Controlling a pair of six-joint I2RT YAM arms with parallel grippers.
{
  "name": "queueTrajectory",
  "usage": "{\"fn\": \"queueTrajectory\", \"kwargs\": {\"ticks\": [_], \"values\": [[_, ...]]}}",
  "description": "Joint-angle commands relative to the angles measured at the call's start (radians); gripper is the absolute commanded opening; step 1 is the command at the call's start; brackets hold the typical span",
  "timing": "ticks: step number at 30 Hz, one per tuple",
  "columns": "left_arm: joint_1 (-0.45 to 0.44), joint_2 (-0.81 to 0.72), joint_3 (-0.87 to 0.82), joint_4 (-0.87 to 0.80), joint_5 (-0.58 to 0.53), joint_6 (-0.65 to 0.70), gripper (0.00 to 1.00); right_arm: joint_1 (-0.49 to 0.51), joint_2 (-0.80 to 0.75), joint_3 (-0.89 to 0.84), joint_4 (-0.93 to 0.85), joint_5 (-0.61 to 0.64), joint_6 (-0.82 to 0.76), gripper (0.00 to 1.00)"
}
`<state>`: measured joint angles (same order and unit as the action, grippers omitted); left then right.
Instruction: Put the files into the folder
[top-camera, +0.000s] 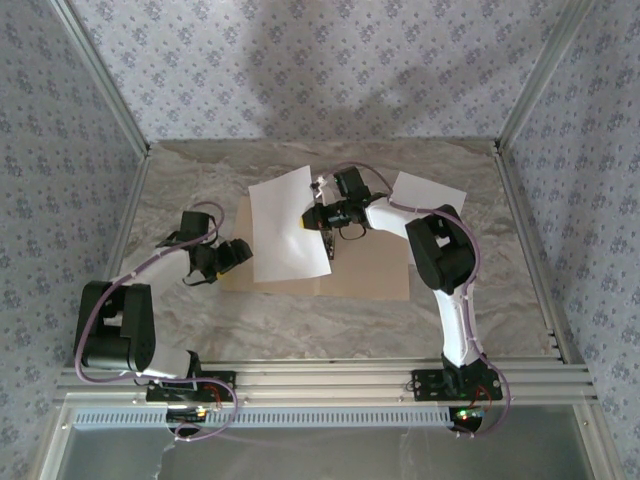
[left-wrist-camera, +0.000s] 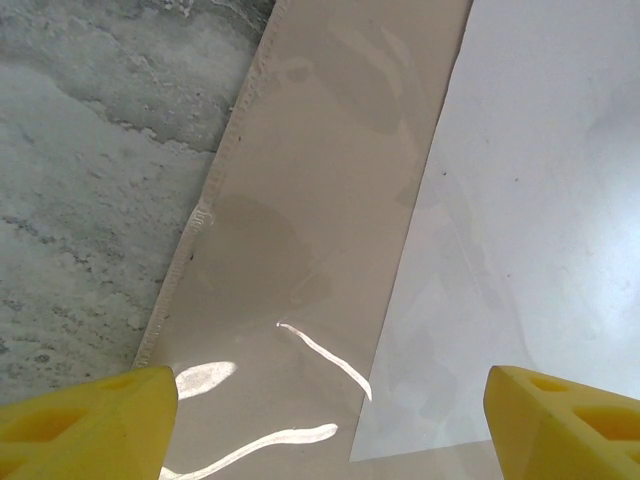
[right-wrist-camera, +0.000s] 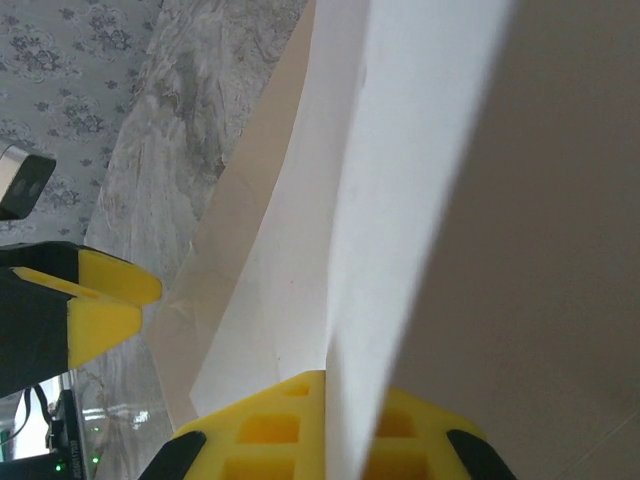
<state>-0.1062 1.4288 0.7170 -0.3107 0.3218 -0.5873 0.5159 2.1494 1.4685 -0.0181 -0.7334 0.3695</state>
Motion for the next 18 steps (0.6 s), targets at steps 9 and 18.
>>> {"fn": "queueTrajectory", "kwargs": {"ticks": [9,18], "values": [[0.011,0.012,-0.012,0.005,0.014,0.004,0.80,0.019,0.030,-0.014,0.064,-0.018,0.055,0.00],[0.013,0.013,-0.014,0.008,0.014,0.006,0.80,0.031,0.047,-0.018,0.114,-0.011,0.100,0.00]]}}
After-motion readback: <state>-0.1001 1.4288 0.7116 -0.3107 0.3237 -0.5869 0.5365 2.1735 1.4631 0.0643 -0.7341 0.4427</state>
